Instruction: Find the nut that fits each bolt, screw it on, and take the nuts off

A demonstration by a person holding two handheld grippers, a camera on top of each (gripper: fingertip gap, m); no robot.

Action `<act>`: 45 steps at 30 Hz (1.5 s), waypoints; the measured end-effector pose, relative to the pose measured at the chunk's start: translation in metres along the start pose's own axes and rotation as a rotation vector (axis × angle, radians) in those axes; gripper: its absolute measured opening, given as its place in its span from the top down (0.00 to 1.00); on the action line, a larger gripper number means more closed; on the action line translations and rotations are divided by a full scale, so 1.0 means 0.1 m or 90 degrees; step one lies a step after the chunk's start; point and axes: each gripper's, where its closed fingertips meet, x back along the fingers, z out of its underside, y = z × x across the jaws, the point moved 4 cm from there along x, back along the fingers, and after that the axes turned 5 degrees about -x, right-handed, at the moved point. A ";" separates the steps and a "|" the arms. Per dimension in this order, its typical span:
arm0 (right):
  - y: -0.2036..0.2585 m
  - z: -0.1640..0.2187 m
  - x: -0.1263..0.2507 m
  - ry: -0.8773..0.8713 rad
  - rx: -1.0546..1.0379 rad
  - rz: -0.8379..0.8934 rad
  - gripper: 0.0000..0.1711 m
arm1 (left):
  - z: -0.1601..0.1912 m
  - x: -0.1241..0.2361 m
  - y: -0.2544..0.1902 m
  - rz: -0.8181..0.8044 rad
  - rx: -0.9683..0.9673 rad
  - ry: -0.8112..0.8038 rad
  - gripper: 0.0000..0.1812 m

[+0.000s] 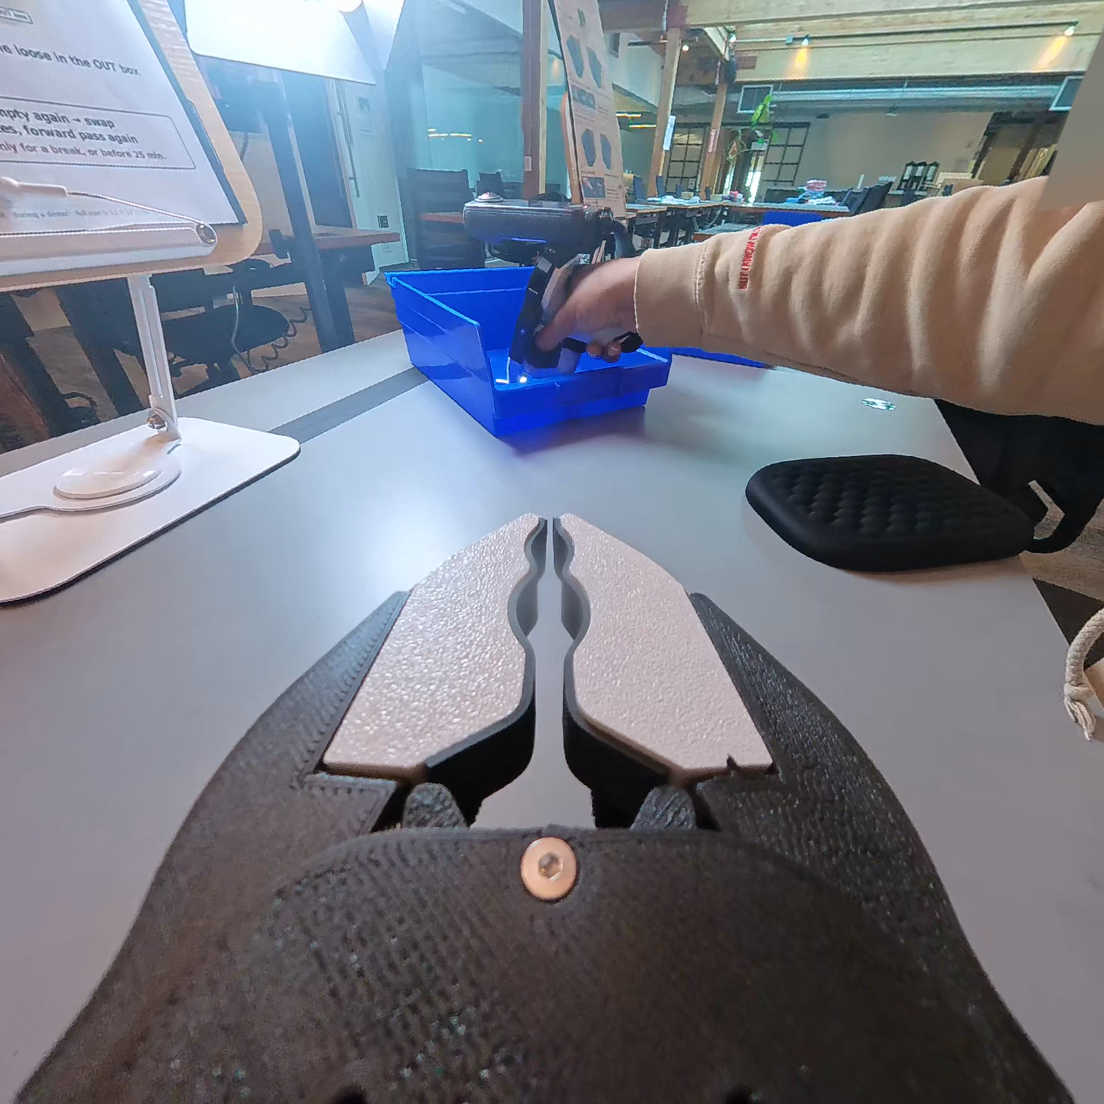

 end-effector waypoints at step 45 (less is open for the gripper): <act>1.62 0.46 1.18 -0.609 0.224 -0.452 0.82 | 0.35 1.62 2.45 -0.565 0.243 0.322 0.85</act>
